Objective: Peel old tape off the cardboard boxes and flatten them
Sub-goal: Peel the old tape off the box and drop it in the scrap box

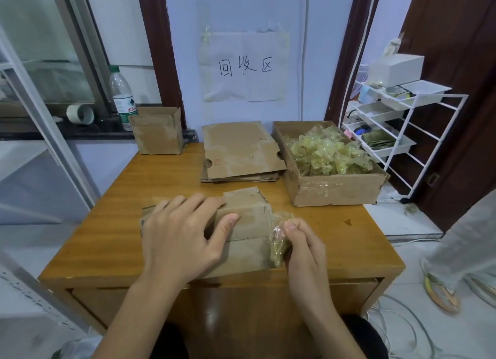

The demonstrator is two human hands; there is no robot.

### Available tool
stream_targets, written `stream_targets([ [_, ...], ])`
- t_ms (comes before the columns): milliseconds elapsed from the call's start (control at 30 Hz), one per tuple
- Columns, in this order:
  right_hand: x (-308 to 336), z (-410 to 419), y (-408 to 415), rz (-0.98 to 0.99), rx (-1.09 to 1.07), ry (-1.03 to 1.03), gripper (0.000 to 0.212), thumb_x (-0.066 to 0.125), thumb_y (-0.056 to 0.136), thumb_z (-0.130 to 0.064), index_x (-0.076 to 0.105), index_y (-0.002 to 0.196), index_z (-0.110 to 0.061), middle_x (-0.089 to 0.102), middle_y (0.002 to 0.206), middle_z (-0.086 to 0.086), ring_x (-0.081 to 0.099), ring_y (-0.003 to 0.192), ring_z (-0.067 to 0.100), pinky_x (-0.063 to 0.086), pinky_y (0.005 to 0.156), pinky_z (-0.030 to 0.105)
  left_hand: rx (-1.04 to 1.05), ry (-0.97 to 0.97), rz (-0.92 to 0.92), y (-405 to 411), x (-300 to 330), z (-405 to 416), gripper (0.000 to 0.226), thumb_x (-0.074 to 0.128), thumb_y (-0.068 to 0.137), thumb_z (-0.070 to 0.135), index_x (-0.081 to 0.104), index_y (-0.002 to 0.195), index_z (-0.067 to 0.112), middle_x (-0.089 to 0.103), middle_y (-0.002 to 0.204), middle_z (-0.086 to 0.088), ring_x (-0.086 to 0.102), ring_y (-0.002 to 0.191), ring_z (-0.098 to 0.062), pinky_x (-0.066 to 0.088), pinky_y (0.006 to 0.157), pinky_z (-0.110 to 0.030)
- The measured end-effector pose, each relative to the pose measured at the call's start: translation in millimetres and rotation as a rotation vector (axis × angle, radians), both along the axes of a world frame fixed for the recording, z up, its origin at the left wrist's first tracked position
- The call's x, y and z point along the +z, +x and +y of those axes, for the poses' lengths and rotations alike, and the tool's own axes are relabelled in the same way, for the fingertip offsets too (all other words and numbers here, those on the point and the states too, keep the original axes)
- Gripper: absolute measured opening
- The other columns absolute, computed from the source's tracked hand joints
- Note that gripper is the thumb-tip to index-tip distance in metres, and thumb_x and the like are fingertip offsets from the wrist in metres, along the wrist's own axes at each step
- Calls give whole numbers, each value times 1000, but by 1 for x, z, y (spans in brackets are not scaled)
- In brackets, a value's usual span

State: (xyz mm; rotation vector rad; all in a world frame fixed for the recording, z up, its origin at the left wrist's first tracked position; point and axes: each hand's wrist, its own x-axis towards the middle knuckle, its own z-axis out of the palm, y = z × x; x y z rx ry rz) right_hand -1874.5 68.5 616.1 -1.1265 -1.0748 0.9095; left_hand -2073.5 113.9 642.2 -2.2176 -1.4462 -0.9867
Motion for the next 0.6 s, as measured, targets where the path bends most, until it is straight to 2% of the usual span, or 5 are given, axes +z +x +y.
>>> stream_targets([
  [133,2,-1,-5,125,32,-15,39,48,104,-29,52,67,-20,53,77,6,48,75,26,39,73,45,-25,49,-53,-4,-4,2,45,45,103,57,78,108,26,73,92,11,64,80,-13,46,65,-32],
  [267,13,-1,-16,57,45,93,38,45,103,-31,51,78,-3,54,76,7,50,72,20,43,67,34,-14,128,-158,-12,-4,-3,44,48,102,52,79,108,22,76,95,8,64,81,-12,40,65,-29],
  [367,31,3,-27,-53,41,160,38,40,110,-24,52,78,-7,55,69,-4,50,63,8,42,56,20,19,-57,-279,-13,15,-13,44,40,98,61,70,103,29,70,92,15,56,78,-1,38,73,-31],
  [500,49,9,-41,-165,75,266,32,40,106,-27,53,81,-12,53,71,3,48,64,22,41,57,43,176,-359,-167,-3,56,-11,65,14,88,90,46,95,34,58,83,18,52,73,0,35,65,-28],
  [600,60,14,-46,-206,115,324,31,39,108,-23,51,80,-21,50,70,-9,44,64,9,39,59,30,228,-370,-178,7,74,-1,66,23,79,95,44,92,34,60,77,14,56,69,-5,41,62,-29],
])
